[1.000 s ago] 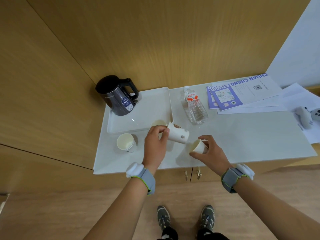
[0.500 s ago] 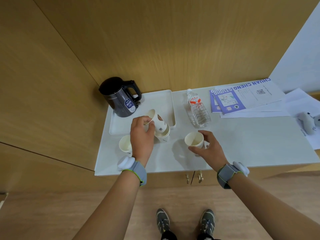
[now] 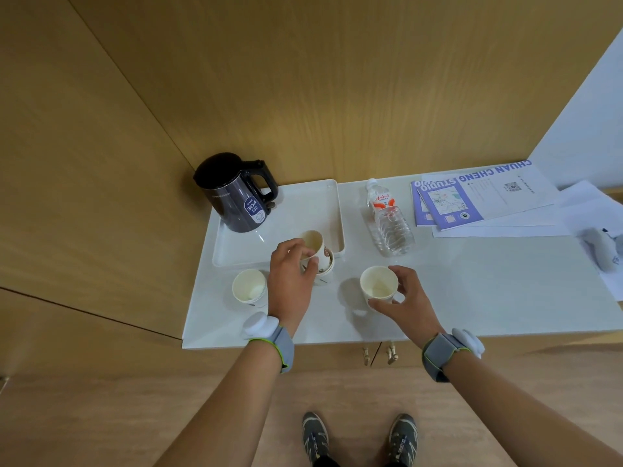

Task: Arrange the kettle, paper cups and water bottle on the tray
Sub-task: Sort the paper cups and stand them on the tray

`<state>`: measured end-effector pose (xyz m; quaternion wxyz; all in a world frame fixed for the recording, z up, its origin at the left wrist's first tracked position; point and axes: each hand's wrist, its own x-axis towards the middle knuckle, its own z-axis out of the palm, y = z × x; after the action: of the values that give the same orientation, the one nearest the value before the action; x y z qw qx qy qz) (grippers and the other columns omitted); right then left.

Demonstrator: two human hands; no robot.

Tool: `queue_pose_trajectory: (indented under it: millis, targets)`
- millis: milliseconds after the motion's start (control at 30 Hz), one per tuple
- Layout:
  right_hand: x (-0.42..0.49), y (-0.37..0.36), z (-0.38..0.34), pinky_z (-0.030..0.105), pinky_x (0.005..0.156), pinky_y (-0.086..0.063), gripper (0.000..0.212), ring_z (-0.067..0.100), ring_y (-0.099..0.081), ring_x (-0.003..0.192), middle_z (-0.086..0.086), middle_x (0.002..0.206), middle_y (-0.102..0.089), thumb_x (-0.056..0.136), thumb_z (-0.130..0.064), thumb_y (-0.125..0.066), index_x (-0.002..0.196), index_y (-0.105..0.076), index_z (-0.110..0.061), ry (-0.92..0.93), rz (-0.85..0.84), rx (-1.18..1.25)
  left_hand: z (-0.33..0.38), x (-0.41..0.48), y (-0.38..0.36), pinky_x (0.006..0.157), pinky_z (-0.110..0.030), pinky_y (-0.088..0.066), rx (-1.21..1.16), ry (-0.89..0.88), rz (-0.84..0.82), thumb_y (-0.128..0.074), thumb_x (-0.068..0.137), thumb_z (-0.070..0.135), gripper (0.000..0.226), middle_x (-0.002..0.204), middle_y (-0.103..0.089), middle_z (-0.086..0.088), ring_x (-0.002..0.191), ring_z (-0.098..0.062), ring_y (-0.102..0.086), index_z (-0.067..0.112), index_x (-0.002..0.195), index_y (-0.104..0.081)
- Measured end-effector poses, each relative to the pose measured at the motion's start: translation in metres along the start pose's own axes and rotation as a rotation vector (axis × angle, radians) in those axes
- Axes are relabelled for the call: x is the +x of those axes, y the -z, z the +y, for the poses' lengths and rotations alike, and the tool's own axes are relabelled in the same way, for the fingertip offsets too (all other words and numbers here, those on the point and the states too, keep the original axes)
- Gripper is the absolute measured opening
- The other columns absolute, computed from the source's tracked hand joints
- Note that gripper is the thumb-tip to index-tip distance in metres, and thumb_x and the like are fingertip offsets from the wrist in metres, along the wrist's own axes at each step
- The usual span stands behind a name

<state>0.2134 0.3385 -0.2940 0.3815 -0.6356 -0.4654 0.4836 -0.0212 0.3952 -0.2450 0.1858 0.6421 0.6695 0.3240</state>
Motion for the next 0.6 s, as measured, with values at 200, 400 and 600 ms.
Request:
queue_pose_trajectory:
  millis: [200, 400, 600]
  targets:
    - [-0.002, 0.001, 0.001, 0.046, 0.107, -0.053, 0.077, 0.015, -0.055, 0.127, -0.022, 0.129, -0.056, 0.075, -0.016, -0.092, 0.136, -0.047, -0.031, -0.007, -0.016, 0.004, -0.011, -0.003, -0.003, 0.101, -0.042, -0.050, 0.248, -0.224, -0.001, -0.073, 0.091, 0.015, 0.010, 0.134, -0.065, -0.001, 0.125, -0.027, -0.061, 0.017, 0.101, -0.076]
    - [-0.007, 0.005, 0.005, 0.045, 0.108, -0.051, 0.092, 0.018, -0.054, 0.132, -0.010, 0.137, -0.057, 0.075, -0.019, -0.093, 0.149, -0.040, -0.033, -0.022, -0.042, -0.018, -0.016, -0.006, -0.008, 0.104, -0.049, -0.051, 0.237, -0.213, -0.057, -0.075, 0.087, 0.009, 0.019, 0.135, -0.066, -0.004, 0.122, -0.030, -0.063, 0.018, 0.103, -0.077]
    - [-0.010, 0.009, 0.003, 0.043, 0.111, -0.047, 0.092, 0.017, -0.052, 0.134, -0.008, 0.141, -0.055, 0.077, -0.022, -0.091, 0.151, -0.038, -0.033, -0.026, -0.076, 0.010, -0.014, -0.012, -0.008, 0.107, -0.041, -0.050, 0.131, -0.150, -0.113, -0.072, 0.093, 0.017, 0.027, 0.141, -0.063, 0.000, 0.130, -0.024, -0.057, 0.019, 0.120, -0.072]
